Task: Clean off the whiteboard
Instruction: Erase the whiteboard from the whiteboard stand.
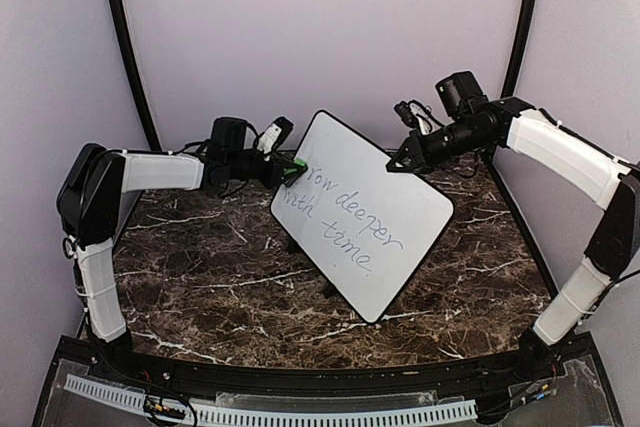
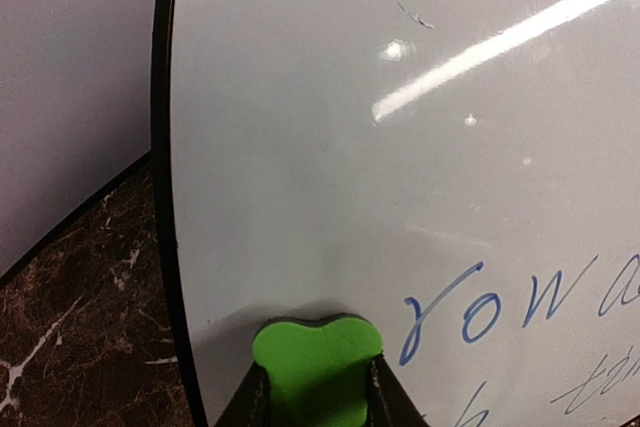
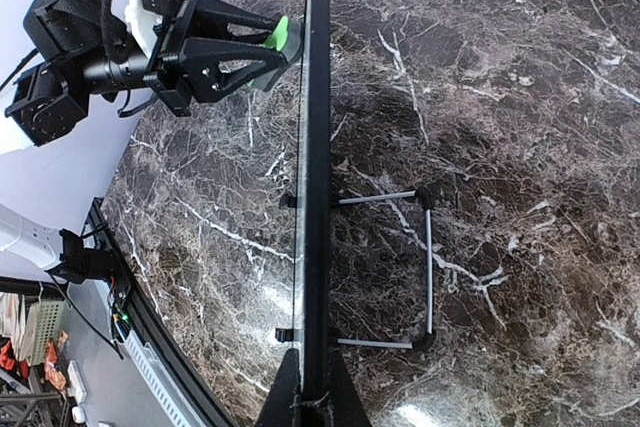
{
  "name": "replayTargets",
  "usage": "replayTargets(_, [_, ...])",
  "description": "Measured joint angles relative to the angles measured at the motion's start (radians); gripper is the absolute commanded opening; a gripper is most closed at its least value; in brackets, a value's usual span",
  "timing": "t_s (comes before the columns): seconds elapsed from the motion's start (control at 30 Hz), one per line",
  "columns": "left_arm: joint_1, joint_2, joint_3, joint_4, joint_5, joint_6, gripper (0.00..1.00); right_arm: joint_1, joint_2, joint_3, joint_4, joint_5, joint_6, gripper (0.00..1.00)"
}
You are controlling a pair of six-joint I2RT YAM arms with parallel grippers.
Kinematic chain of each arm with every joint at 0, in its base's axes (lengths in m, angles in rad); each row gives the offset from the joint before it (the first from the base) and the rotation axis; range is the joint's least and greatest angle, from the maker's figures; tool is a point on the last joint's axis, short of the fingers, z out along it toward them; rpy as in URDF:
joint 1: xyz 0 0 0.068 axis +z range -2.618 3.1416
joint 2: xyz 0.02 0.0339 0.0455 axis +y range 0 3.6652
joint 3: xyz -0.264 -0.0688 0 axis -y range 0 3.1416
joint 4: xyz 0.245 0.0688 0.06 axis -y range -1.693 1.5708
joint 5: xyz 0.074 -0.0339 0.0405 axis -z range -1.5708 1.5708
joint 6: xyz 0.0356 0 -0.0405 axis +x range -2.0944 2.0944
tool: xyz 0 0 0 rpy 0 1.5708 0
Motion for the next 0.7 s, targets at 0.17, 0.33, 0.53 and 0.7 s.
replayTargets(0.17, [0.005,0.001,0.005,0.019,0.006,-0.021,0.00,0.002,0.000,0.000,0.004,-0.003,-0.006,0.00])
replayTargets(0.33, [0.016,0.001,-0.081,0.072,0.024,-0.052,0.00,0.002,0.000,0.000,0.002,0.003,0.000,0.00])
replayTargets(0.53, [0.025,0.001,-0.154,0.108,0.029,-0.077,0.00,0.002,0.000,0.000,-0.002,0.007,0.014,0.00])
replayTargets(0.7, [0.026,0.006,-0.134,0.093,0.043,-0.085,0.00,0.002,0.000,0.000,-0.003,0.008,0.014,0.00])
